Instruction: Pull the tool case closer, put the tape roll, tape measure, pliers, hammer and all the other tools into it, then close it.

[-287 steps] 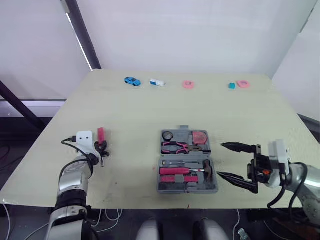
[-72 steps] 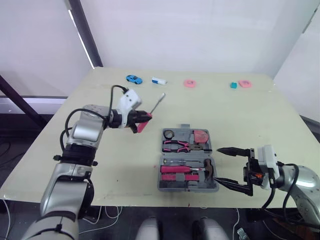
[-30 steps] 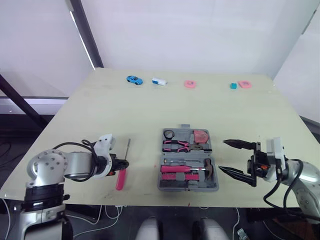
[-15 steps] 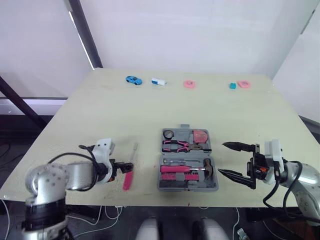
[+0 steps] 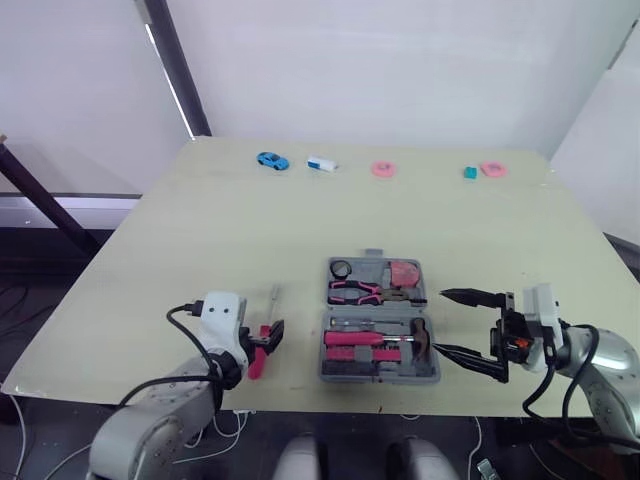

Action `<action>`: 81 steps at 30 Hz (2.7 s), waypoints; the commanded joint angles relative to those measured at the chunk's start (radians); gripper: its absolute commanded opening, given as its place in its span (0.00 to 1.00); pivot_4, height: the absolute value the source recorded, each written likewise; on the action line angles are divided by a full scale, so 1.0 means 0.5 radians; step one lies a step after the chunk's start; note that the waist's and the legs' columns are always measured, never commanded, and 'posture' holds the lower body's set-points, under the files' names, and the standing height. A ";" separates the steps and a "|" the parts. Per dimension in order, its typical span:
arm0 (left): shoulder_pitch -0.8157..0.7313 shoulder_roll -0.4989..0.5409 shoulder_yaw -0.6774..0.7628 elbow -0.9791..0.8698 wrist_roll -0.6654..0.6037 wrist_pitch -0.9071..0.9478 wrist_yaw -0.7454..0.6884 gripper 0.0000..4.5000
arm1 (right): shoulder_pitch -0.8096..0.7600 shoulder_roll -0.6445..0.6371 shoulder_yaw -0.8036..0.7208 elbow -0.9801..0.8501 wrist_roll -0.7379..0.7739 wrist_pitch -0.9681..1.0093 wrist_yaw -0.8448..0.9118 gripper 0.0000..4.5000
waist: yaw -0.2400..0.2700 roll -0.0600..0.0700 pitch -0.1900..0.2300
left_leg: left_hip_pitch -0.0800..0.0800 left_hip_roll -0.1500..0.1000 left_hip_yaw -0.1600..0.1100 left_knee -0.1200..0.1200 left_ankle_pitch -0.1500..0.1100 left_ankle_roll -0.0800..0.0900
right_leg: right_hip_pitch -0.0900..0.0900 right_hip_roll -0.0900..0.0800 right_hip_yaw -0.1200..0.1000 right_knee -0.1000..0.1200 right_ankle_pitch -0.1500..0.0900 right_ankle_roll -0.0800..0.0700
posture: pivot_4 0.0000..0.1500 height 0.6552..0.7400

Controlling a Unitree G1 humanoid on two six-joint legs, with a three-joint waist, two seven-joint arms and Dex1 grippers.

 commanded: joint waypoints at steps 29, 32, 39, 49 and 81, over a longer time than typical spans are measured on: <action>0.055 -0.442 -0.113 0.519 0.653 -0.595 -0.255 0.10 | -0.001 0.013 -0.014 -0.066 -0.014 -0.042 -0.013 1.00 | -0.005 0.014 -0.008 | -0.001 0.001 -0.001 0.000 0.000 0.000 | 0.000 0.002 -0.002 -0.004 0.000 0.001 | 1.00 1.00; 0.054 -0.434 -0.105 0.512 0.666 -0.586 -0.266 0.10 | -0.006 0.017 -0.008 -0.065 -0.016 -0.042 -0.015 1.00 | -0.005 0.015 -0.009 | -0.001 0.001 -0.001 0.000 0.000 0.001 | 0.000 0.002 -0.002 -0.004 0.000 0.001 | 1.00 1.00; 0.014 -0.359 -0.065 0.439 0.660 -0.490 -0.337 0.10 | -0.016 0.028 -0.001 -0.052 -0.021 -0.047 -0.011 1.00 | -0.009 0.015 -0.009 | -0.001 0.001 -0.001 0.000 0.000 0.000 | 0.000 0.002 -0.002 -0.004 0.000 0.001 | 1.00 1.00; -0.363 0.370 -0.164 0.332 0.497 -0.339 -1.203 0.10 | -0.045 0.023 -0.048 0.017 0.021 -0.050 0.049 1.00 | -0.007 0.015 -0.007 | -0.004 0.003 -0.005 -0.001 0.000 0.000 | -0.001 0.004 -0.007 -0.006 0.000 0.001 | 1.00 1.00; -1.601 0.374 -1.525 0.692 0.978 -0.109 -2.455 0.10 | 0.122 -0.310 -0.358 0.279 0.045 -0.173 0.476 1.00 | -0.003 0.016 -0.005 | -0.004 0.002 -0.005 -0.012 0.000 0.001 | 0.000 0.011 -0.003 -0.016 0.003 0.008 | 1.00 1.00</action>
